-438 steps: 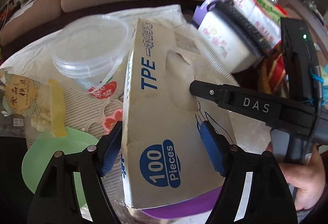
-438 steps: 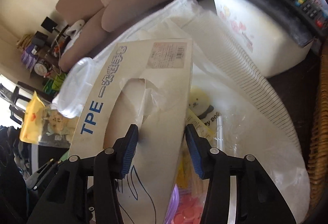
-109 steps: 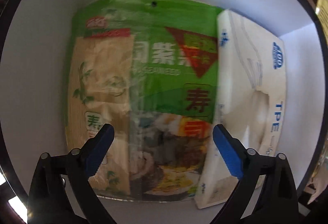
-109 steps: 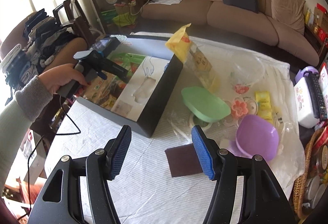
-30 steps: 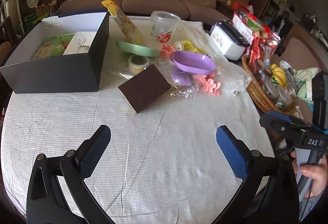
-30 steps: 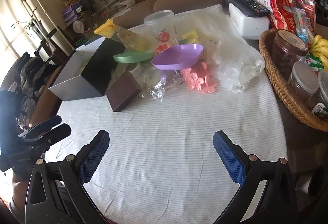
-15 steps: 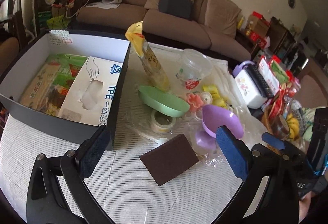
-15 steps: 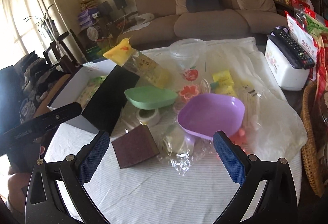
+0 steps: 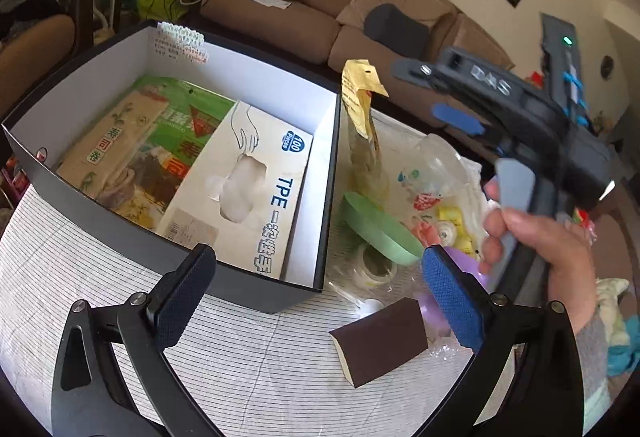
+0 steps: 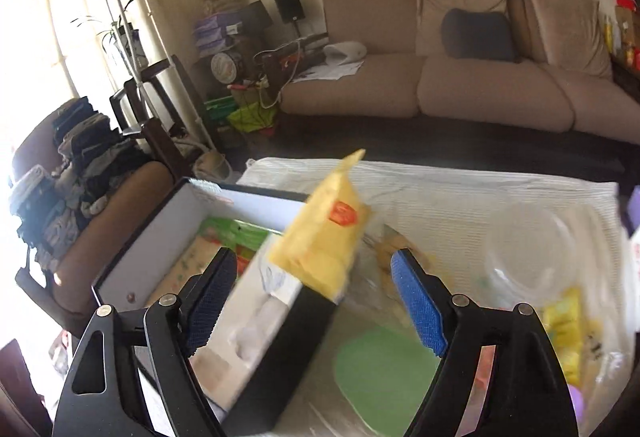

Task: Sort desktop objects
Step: 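Move the right tool to the yellow snack bag and grasp its top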

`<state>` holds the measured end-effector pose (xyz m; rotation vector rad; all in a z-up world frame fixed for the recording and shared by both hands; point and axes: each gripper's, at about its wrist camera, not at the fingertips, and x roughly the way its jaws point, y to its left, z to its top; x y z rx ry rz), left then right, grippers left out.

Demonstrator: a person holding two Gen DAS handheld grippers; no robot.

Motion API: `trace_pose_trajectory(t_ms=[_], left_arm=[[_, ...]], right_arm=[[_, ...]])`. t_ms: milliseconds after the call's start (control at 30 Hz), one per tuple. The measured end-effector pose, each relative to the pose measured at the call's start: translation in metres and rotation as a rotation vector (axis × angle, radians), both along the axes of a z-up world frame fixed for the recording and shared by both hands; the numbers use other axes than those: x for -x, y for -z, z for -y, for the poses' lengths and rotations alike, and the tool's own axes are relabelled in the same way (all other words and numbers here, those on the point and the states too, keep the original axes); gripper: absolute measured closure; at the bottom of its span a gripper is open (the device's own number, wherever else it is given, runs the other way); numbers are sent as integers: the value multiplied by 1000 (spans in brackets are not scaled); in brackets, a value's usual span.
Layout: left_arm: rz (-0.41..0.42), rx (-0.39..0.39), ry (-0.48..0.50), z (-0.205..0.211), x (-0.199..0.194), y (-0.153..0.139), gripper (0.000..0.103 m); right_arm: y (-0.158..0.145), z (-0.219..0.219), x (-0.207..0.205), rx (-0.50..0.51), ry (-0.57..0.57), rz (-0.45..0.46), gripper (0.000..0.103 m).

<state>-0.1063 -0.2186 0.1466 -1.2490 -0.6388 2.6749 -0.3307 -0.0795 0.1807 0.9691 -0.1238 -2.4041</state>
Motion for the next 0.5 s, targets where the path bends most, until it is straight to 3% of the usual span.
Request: trace_pose_trajectory(t_ms=[167,233,333,367,400,433,500], left_arm=[[15,-15,22,-1,0,0,0],[29,-34,28,1,2,3,0],[49,-47,35,4,3,5,0],[53,-58,38,5,3,6,0],[56,-68,40,6,2,6,0],[59,-75,43,7,2,6,0],[63,-80,50,8,1,6,0]], right_arm=[[31,33,45,-26,38,120,23],[41,43,53,-73,45,138,39],[45,46,54,-112,67,106,47],[43,41,53,-90,77,100,58],[39,35,52,-44,75,93,83],[34,30,50,1,71,82,92],[23,23,47,-2,83,55,97]])
